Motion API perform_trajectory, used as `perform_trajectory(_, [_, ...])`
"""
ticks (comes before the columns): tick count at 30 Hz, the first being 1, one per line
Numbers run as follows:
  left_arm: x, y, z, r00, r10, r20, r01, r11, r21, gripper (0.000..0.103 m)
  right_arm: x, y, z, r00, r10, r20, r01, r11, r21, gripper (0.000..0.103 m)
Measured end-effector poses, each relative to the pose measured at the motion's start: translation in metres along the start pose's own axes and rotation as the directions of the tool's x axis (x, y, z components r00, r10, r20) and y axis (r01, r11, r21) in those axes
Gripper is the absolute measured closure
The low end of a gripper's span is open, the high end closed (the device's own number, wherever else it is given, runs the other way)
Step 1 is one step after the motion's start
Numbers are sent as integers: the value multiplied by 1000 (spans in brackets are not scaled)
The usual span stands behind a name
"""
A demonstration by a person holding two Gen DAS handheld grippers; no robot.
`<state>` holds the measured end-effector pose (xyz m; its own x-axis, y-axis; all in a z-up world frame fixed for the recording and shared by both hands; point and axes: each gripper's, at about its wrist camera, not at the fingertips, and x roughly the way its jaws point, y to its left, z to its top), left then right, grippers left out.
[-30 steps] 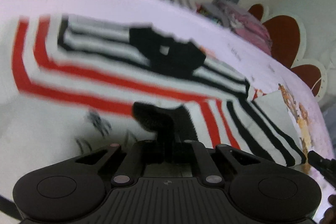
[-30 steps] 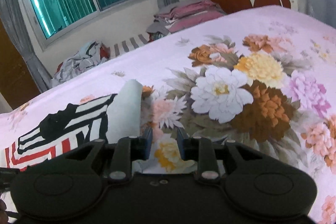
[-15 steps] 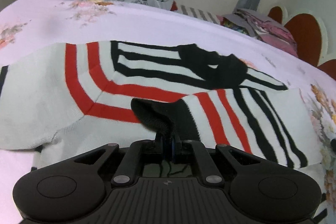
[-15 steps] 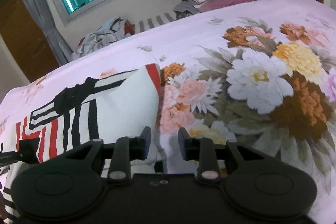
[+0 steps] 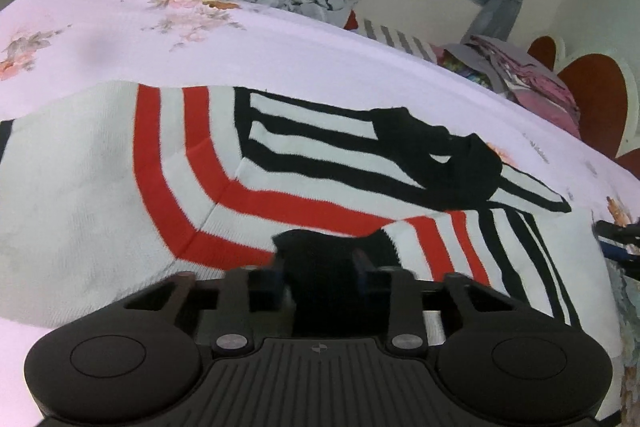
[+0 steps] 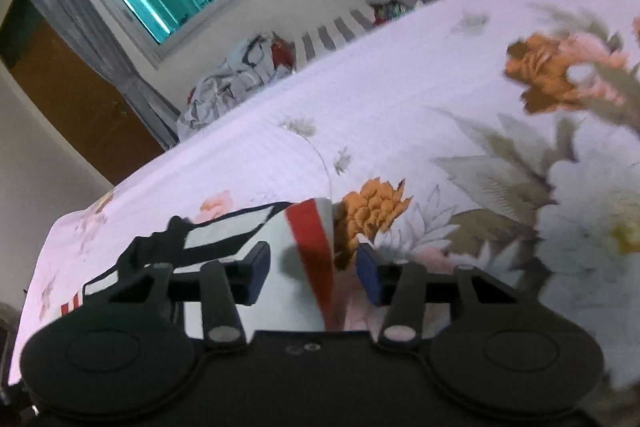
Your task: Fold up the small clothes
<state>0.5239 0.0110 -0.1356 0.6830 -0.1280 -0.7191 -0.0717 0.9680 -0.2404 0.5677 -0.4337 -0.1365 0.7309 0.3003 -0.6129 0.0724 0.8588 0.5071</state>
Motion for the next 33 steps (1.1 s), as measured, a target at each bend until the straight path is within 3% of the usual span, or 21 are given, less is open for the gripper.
perform_trajectory(1, [1, 0, 0, 1000, -9, 2, 9, 1000, 8, 95, 4, -1, 0, 1000, 17, -9, -17, 1000, 3, 85])
perform_trajectory(2, [-1, -3, 1, 1000, -4, 28, 3, 1000, 23, 95, 5, -1, 0, 999, 36, -15, -37, 999, -8, 95])
perform_trajectory(5, [-14, -16, -3, 988, 39, 148, -55, 993, 106, 96, -5, 8, -2, 999, 16, 36, -12, 996, -93, 95])
perform_trajectory(7, [-6, -21, -6, 986, 89, 138, -111, 980, 162, 96, 6, 2, -7, 997, -71, 4, 71, 990, -123, 95])
perform_trajectory(9, [4, -20, -10, 991, 89, 103, -107, 977, 183, 96, 9, -4, -8, 998, -57, 15, 58, 995, -85, 95])
perform_trajectory(12, [5, -19, -5, 993, 75, 94, -92, 978, 189, 96, 6, 5, -13, 995, -95, 39, 100, 987, -123, 94])
perform_trajectory(14, [3, -12, 2, 995, 64, 70, -75, 984, 162, 87, 0, 6, -15, 991, -124, 58, 131, 983, -126, 88])
perform_trajectory(15, [-1, -8, 3, 994, 86, 69, -95, 986, 140, 71, -5, 7, -13, 988, -136, 71, 144, 982, -126, 81])
perform_trajectory(16, [-8, -7, 4, 987, 125, 98, -137, 983, 125, 61, -13, 11, -13, 985, -142, 98, 155, 978, -140, 79])
perform_trajectory(17, [-18, -7, 4, 979, 149, 140, -166, 978, 126, 61, -18, 15, -11, 983, -138, 119, 156, 975, -161, 79])
perform_trajectory(19, [-26, -17, 3, 981, 111, 157, -136, 979, 154, 61, -24, 29, -11, 990, -88, 109, 111, 968, -225, 81])
perform_trajectory(23, [-6, -69, -1, 992, 20, 124, -56, 952, 300, 61, 1, 71, -28, 1000, -19, -8, 15, 922, -388, 82])
perform_trajectory(27, [19, -86, 1, 995, 36, 94, -63, 948, 311, 61, 18, 83, -32, 997, -15, -70, -19, 886, -464, 86])
perform_trajectory(28, [22, -79, 3, 994, 52, 97, -77, 956, 285, 61, 18, 73, -26, 997, -23, -68, -10, 898, -440, 89])
perform_trajectory(30, [29, -67, 4, 995, 63, 78, -82, 961, 264, 61, 17, 52, -11, 988, -151, 1, 138, 902, -409, 102])
perform_trajectory(31, [31, -63, 4, 995, 53, 80, -72, 962, 262, 61, 17, 38, -3, 980, -197, 16, 188, 908, -375, 103])
perform_trajectory(33, [31, -56, 5, 997, 33, 71, -51, 964, 261, 61, 17, 17, 10, 988, -152, -28, 136, 942, -305, 103])
